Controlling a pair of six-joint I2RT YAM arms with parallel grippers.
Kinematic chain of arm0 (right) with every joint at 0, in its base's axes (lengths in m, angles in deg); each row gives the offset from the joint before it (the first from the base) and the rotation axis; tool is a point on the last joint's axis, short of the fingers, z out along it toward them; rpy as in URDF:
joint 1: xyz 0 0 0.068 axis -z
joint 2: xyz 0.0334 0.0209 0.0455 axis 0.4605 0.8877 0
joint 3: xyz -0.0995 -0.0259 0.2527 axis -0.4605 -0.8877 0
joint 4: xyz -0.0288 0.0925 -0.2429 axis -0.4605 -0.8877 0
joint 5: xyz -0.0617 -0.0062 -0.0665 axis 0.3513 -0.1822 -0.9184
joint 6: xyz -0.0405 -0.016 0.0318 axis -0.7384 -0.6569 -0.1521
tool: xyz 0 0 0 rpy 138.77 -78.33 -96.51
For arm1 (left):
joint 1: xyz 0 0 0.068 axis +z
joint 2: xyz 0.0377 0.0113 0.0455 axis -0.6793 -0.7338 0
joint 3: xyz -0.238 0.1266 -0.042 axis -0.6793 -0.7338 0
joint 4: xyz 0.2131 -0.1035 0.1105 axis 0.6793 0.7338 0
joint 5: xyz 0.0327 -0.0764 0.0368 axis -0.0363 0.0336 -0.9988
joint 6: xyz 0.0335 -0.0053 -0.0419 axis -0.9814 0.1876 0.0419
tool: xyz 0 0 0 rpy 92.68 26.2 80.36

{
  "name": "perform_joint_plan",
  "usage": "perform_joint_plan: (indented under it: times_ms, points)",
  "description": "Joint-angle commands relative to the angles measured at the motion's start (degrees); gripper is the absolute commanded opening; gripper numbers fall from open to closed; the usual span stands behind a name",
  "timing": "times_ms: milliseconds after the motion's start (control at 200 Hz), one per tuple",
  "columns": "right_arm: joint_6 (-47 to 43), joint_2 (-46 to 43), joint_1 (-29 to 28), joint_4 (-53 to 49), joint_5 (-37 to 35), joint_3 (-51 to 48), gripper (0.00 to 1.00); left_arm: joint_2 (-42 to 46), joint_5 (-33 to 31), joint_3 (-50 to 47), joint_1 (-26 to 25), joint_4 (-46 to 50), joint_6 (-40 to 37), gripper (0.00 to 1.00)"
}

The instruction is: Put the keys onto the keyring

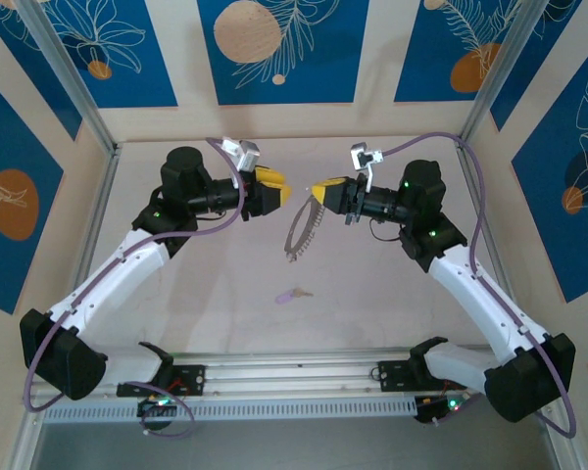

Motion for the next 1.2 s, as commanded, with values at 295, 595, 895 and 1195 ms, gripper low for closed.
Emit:
perform_joint_plan:
  times_ms: [295, 595, 895, 1195]
  points:
    - [2.4, -0.8, -0.1, 4.3, -1.1, -2.3, 0.0, 1.0, -1.2, -2.4, -0.2, -2.9, 0.7, 0.45]
    - [2.7, -1.1, -0.3, 4.5, -1.3, -2.9, 0.0, 0.6, -0.5, -1.9, -0.3, -3.1, 1.3, 0.49]
    - [1.8, -1.3, -0.2, 3.6, -1.7, -2.5, 0.0, -0.5, 0.9, -0.5, -0.3, -2.6, 1.2, 0.51]
    - [2.0, -1.1, -0.2, 4.5, -1.6, -2.4, 0.0, -0.7, 1.2, 0.3, -0.2, -2.1, 0.8, 0.52]
